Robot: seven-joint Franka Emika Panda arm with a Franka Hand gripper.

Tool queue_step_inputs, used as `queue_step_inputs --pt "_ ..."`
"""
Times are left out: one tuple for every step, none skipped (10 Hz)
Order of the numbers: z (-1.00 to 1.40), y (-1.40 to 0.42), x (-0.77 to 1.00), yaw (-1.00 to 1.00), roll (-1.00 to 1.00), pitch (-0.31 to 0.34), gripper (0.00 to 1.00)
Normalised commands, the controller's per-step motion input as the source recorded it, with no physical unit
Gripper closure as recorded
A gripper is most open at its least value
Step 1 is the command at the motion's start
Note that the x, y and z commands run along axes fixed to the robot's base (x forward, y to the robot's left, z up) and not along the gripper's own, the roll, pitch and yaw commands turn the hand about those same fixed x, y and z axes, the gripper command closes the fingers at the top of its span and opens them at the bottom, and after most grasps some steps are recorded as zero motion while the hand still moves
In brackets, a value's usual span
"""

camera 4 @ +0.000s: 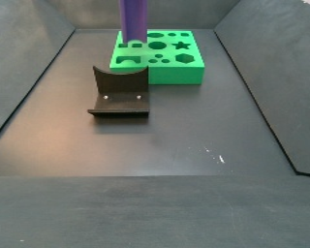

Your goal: Insert the arch object.

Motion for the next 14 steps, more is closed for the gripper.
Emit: queue_step_inputs --pt "-0.35 0.40 0.00 -0.59 0.05 0.021 1.00" --pt "-0.25 0.27 0.01 -0.59 0.03 0.047 1.00" --pt "-0.07 0.03 0.19 -0.41 0.05 0.036 1.00" --pt "-0.15 0.00 0.00 0.00 0.04 0.000 1.00" --pt "-0.18 0.03 0.11 -0.10 0.08 0.000 1.00" --pt "-0.11 0.10 0.04 -0.25 0.02 0.010 1.00" --pt "-0.06 0.10 0.00 -0.05 -0.07 0.000 1.00" --pt "-0.15 0.06 0.15 0.01 0.00 0.000 1.00" --pt "-0.17 0.11 0.39 0.00 0.00 0.053 1.00" --pt "-0.18 0.10 0.31 0.00 0.00 0.051 1.00" --pt "-0.24 0.06 0.44 0.00 -0.01 0.047 1.00" --pt "-0.18 0.03 0.35 -0.03 -0.04 0.044 1.00" --pt "-0.07 0.03 0.10 -0.09 -0.12 0.000 1.00" --pt "-0.07 0.01 0.00 0.00 -0.07 -0.003 1.00"
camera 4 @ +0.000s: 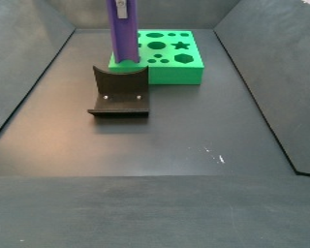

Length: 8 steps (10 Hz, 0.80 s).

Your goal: Insert the arch object.

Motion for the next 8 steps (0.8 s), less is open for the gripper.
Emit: queue_step_inputs --pt "-0.18 0.01 -0.01 0.00 0.00 -0.019 1.00" --pt "-0.29 0.00 0.00 -0.18 -0.01 -0.030 1.00" --pt "-0.36 -0.03 0.00 -0.26 0.00 0.000 1.00" --pt "-0.35 -0.04 0.00 -0.21 0.02 0.000 1.00" --pt "-0.32 0.00 0.00 -0.13 0.00 0.000 1.00" --pt "-0.34 0.00 0.02 -0.02 0.01 0.000 1.00" --pt "-0.35 0.00 0.02 0.00 0.01 0.000 1.00" --pt "-0.33 0.00 0.00 0.00 0.01 -0.003 1.00"
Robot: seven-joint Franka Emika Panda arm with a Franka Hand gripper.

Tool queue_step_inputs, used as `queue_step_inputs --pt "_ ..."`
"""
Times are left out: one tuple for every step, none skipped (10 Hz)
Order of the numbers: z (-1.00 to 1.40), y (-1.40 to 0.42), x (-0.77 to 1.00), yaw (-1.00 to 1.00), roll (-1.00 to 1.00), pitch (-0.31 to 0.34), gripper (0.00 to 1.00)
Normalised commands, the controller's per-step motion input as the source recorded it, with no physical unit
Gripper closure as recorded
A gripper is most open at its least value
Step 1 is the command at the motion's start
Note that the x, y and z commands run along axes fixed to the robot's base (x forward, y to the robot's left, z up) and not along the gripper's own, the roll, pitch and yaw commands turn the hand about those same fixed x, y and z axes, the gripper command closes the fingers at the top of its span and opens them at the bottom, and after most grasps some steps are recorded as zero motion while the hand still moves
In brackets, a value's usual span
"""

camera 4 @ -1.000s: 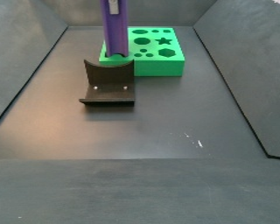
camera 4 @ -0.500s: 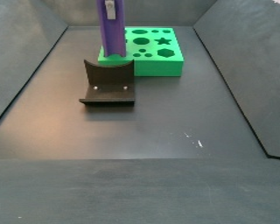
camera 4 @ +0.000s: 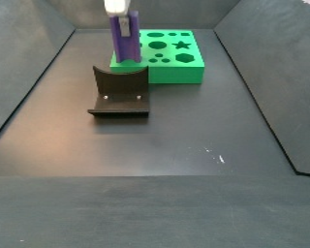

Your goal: Insert the arch object.

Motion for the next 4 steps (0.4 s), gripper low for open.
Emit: queue_step_inputs --pt "-0.29 0.00 0.00 0.03 0.00 -0.020 1.00" --pt "-0.27 0.00 0.00 0.02 0.00 -0.017 1.00" --pt "-0.25 0.00 0.00 0.01 0.00 -0.014 1.00" --pt "0.00 0.00 0.00 0.00 0.00 0.000 1.00"
